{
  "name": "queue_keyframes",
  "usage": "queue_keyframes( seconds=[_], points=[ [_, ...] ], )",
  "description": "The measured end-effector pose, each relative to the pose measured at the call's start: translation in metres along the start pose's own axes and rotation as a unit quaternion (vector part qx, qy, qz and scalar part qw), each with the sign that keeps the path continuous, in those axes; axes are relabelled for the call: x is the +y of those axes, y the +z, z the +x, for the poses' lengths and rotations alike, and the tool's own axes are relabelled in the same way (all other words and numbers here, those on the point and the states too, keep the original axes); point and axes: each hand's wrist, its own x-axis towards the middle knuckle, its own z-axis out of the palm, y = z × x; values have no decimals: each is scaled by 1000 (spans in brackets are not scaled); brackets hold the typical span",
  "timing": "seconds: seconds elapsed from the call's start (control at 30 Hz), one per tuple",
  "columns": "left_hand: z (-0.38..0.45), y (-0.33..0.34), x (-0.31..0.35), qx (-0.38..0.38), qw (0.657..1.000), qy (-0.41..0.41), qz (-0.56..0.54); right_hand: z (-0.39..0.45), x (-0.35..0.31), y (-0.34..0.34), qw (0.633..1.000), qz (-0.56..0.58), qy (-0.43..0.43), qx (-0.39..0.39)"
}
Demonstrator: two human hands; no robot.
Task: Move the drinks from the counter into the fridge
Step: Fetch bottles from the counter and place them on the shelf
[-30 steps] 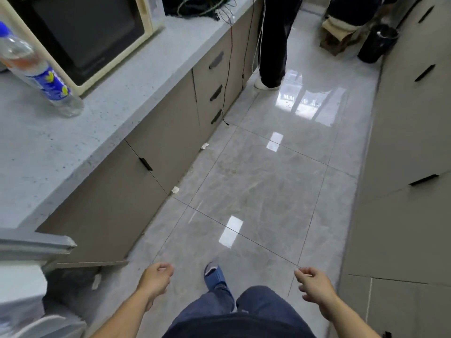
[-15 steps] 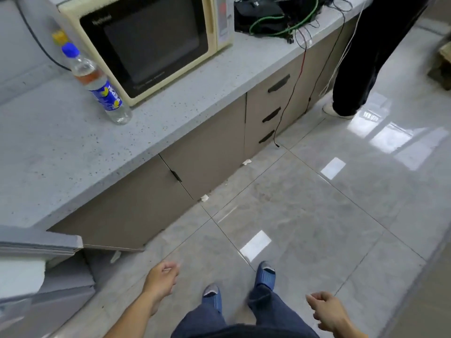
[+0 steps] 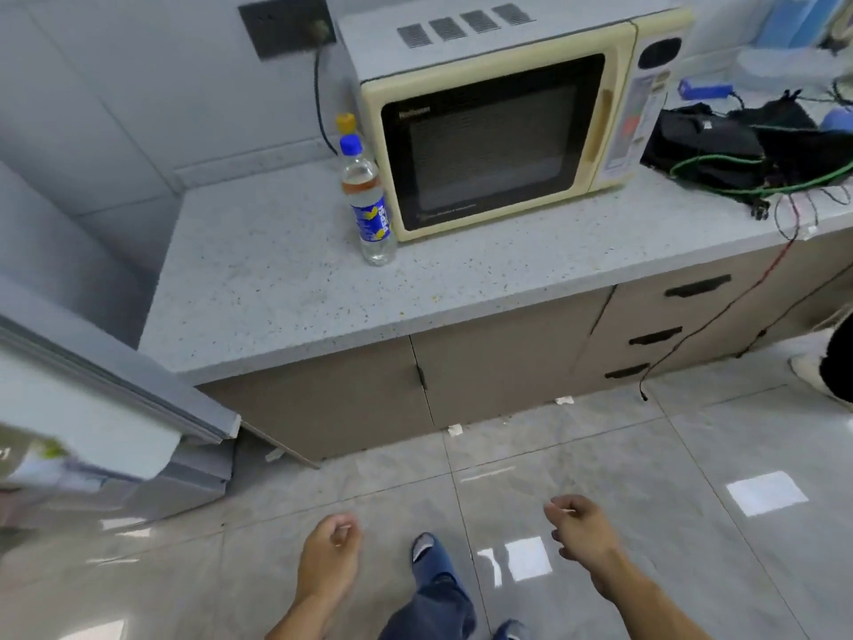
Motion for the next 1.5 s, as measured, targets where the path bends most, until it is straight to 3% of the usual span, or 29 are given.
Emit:
queue_keyframes(
  seconds=[0.27,0.5,0.8,0.93,1.07,1.3,1.43,1.5],
  points=[
    [26,-5,103,22,979,76,-186,25,-162,50,985,-23,-164,-57],
    [96,-28,230,2,959,153,-240,34,-302,80,956,-44,-281,-79],
    [176,-41,368,-5,941,274,-198,49,-400,87,945,-17,-327,-13],
    [198,-30,402,-39,940,282,-185,55,-421,96,939,-12,-343,2],
    [209,-21,411,-25,945,287,-154,56,-447,103,924,-7,-381,10],
    [212,-36,384,13,934,280,-222,42,-493,130,846,-41,-530,29],
    [213,-57,356,73,929,247,-268,35,-520,158,756,-144,-637,41],
    [211,-67,347,99,929,246,-259,33,-538,174,743,-205,-636,39]
  ],
)
